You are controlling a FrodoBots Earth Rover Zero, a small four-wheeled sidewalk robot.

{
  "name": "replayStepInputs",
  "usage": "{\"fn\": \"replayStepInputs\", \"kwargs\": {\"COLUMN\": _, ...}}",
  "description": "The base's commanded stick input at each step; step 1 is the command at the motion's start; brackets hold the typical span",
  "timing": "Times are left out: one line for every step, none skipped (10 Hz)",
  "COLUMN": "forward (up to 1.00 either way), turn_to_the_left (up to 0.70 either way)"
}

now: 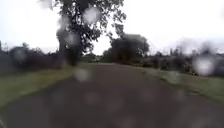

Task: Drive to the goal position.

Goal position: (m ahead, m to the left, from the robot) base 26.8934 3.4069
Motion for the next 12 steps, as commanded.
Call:
{"fn": "replayStepInputs", "kwargs": {"forward": 1.00, "turn_to_the_left": 0.00}}
{"fn": "replayStepInputs", "kwargs": {"forward": 1.00, "turn_to_the_left": 0.00}}
{"fn": "replayStepInputs", "kwargs": {"forward": 1.00, "turn_to_the_left": 0.00}}
{"fn": "replayStepInputs", "kwargs": {"forward": 1.00, "turn_to_the_left": 0.00}}
{"fn": "replayStepInputs", "kwargs": {"forward": 1.00, "turn_to_the_left": 0.00}}
{"fn": "replayStepInputs", "kwargs": {"forward": 1.00, "turn_to_the_left": -0.02}}
{"fn": "replayStepInputs", "kwargs": {"forward": 1.00, "turn_to_the_left": -0.05}}
{"fn": "replayStepInputs", "kwargs": {"forward": 1.00, "turn_to_the_left": -0.09}}
{"fn": "replayStepInputs", "kwargs": {"forward": 1.00, "turn_to_the_left": -0.33}}
{"fn": "replayStepInputs", "kwargs": {"forward": 1.00, "turn_to_the_left": -0.25}}
{"fn": "replayStepInputs", "kwargs": {"forward": 1.00, "turn_to_the_left": -0.18}}
{"fn": "replayStepInputs", "kwargs": {"forward": 1.00, "turn_to_the_left": 0.00}}
